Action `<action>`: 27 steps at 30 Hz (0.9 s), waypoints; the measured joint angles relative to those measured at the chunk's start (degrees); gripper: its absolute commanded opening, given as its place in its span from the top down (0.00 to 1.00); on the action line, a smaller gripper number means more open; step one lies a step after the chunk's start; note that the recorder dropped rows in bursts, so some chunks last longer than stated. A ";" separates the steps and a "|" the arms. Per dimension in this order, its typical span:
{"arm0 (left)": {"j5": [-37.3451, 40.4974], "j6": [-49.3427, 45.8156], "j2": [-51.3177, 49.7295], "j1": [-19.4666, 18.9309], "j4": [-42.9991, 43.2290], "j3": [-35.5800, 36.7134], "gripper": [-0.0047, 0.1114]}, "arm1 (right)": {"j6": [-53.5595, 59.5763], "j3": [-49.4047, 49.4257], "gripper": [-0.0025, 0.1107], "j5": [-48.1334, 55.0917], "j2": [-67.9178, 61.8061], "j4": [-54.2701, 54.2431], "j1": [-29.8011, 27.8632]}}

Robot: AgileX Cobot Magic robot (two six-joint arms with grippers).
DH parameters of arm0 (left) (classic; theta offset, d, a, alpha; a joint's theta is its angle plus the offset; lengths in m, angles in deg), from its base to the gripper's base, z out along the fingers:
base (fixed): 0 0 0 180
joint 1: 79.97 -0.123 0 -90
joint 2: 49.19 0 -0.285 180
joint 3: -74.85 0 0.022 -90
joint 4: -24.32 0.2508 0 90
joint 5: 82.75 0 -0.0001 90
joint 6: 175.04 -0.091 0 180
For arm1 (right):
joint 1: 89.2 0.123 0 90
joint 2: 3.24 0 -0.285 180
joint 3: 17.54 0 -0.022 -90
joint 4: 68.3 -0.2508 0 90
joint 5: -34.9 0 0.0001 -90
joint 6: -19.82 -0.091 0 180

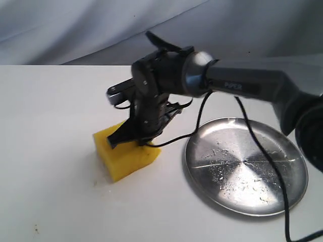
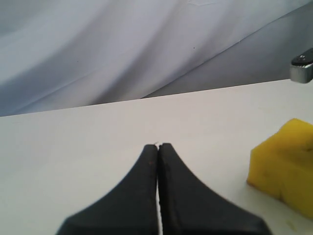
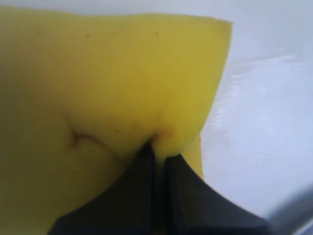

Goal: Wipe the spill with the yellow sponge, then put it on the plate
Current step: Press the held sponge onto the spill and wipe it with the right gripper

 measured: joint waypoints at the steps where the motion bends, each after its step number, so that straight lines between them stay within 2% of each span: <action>1: 0.00 0.00 0.00 0.00 0.00 0.00 0.96 | 0.08 0.00 0.98 0.15 0.00 0.00 1.82; 8: 0.00 0.00 0.00 0.00 0.00 0.00 0.96 | 0.35 0.00 0.98 3.50 0.24 0.00 10.90; 16: 0.00 0.00 0.00 0.00 0.00 0.00 0.96 | 0.97 6.07 0.98 3.08 4.97 0.94 15.72; 20: 0.00 0.00 0.00 0.00 0.00 0.00 0.96 | -3.19 9.00 0.98 0.99 7.50 6.51 14.06; 27: 0.00 0.00 0.00 0.00 0.00 0.00 0.96 | -5.11 9.29 0.98 -2.65 7.32 9.62 3.28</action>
